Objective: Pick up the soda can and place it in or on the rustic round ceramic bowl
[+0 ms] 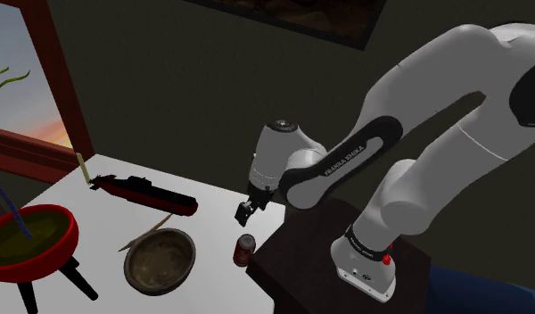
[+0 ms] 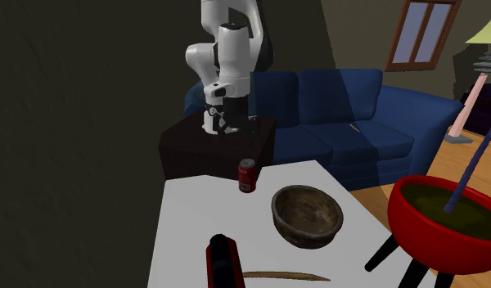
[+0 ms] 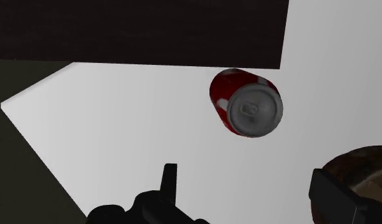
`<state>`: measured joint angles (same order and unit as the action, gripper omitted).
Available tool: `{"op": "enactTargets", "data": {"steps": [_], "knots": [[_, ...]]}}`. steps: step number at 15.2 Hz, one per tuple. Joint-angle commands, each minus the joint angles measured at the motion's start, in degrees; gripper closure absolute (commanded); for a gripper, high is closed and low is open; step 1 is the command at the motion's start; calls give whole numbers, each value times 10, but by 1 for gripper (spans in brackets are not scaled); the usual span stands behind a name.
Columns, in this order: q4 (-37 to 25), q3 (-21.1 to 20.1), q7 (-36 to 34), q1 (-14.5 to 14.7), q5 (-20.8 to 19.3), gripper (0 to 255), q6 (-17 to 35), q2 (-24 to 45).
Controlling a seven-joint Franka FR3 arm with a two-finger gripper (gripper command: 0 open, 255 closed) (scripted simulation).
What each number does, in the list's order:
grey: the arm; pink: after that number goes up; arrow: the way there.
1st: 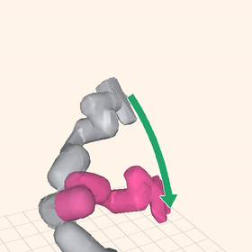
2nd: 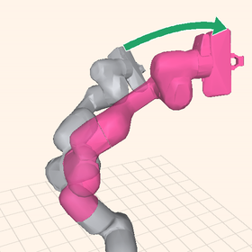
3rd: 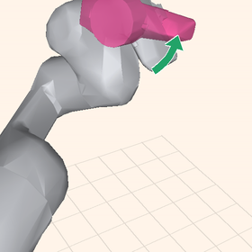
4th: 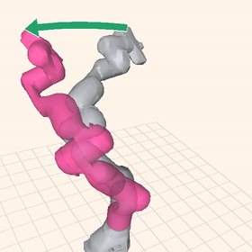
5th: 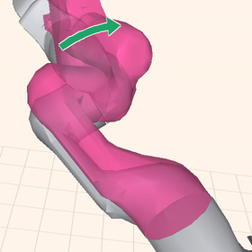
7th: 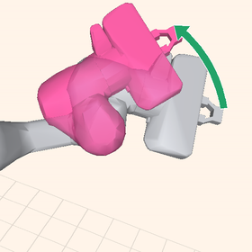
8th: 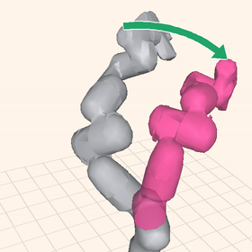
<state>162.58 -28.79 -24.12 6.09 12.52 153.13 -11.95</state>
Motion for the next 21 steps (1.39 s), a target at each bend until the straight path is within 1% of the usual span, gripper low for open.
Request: {"op": "enactTargets", "data": {"steps": [1, 2, 3, 4, 5, 8, 12, 13, 20, 21], "knots": [[2, -27, -45, -11, -34, 0, 52, 58], [-2, -37, -77, -21, -69, 0, 73, 89], [-7, -43, -118, -31, -116, 0, 93, 120], [-14, -39, -169, -33, -177, 0, 110, 153], [-18, -28, -200, -27, -214, 0, 119, 172], [-27, 20, -259, 1, -296, 0, 144, 211], [-41, 96, -325, 57, -384, 0, 175, 258], [-43, 108, -332, 67, -393, 0, 179, 265], [-43, 108, -331, 67, -391, 0, 179, 265], [-43, 108, -331, 67, -391, 255, 179, 265]]}}
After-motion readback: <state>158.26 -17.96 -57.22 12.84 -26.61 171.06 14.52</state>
